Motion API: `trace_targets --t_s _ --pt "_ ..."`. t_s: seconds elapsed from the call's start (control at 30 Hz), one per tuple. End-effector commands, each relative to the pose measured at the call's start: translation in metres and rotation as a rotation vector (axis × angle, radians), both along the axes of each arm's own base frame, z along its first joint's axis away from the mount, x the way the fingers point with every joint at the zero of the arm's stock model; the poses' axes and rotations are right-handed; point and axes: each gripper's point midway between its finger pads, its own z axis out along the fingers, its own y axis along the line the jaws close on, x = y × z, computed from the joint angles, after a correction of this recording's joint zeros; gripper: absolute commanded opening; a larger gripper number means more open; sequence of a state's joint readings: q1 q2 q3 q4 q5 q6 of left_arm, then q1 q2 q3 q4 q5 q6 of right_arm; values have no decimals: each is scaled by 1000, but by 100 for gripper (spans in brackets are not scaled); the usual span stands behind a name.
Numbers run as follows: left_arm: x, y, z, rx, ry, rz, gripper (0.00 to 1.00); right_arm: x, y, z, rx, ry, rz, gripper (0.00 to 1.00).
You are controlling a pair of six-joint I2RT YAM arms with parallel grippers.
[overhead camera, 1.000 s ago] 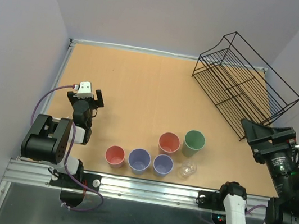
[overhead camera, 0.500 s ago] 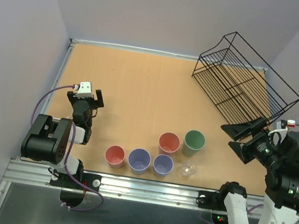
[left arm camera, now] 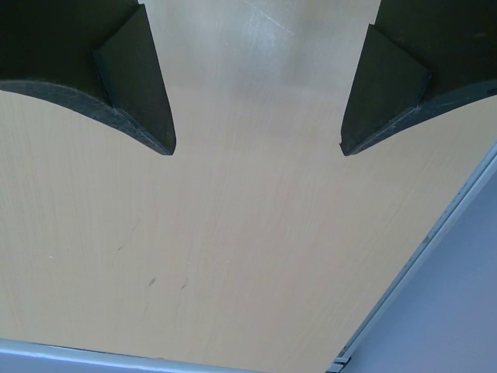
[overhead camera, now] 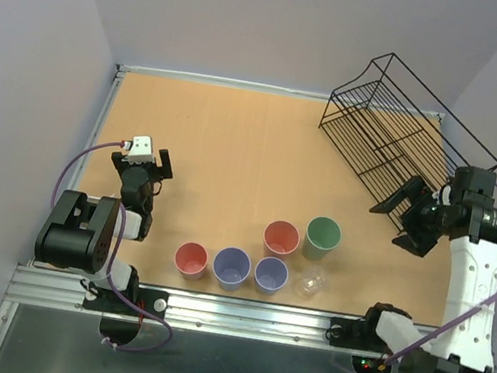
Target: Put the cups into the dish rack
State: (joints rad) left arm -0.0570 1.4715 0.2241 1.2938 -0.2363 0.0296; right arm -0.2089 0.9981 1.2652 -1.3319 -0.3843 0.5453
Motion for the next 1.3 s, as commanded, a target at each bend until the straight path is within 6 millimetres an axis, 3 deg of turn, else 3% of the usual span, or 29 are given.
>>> trace_targets --t_s 0.0,0.1,0.17,0.2,0.27,0.3,0.4,0.5,0.6,0.9,1.13,1.27 --pt "9 1 73 0 -280 7 99 29 -22 17 -170 -37 8 100" --pt "9 1 73 0 -280 7 99 49 -6 26 -226 -61 38 100" --pt "9 0 74 0 -282 6 99 65 29 26 -267 -59 91 100" --pt "9 0 73 0 -280 6 99 72 41 38 -295 -96 98 100" --pt "9 0 74 0 -283 6 99 73 69 24 -384 -47 147 100" --pt "9 0 73 -1 -281 6 99 73 74 22 -394 -39 156 100" --pt "9 0 74 -1 -282 6 99 64 75 -2 -385 -11 173 100" --pt "10 0 74 -1 -279 6 99 57 76 -7 -356 -33 177 100" --pt "9 1 74 -1 -281 7 99 44 75 -30 -347 18 187 96" --pt "9 1 73 -1 -279 7 99 24 79 -80 -302 91 205 79" --pt "9 0 73 -1 -279 6 99 21 75 -105 -324 108 208 65" --pt "10 0 74 -1 -278 6 99 22 75 -114 -329 113 218 50"
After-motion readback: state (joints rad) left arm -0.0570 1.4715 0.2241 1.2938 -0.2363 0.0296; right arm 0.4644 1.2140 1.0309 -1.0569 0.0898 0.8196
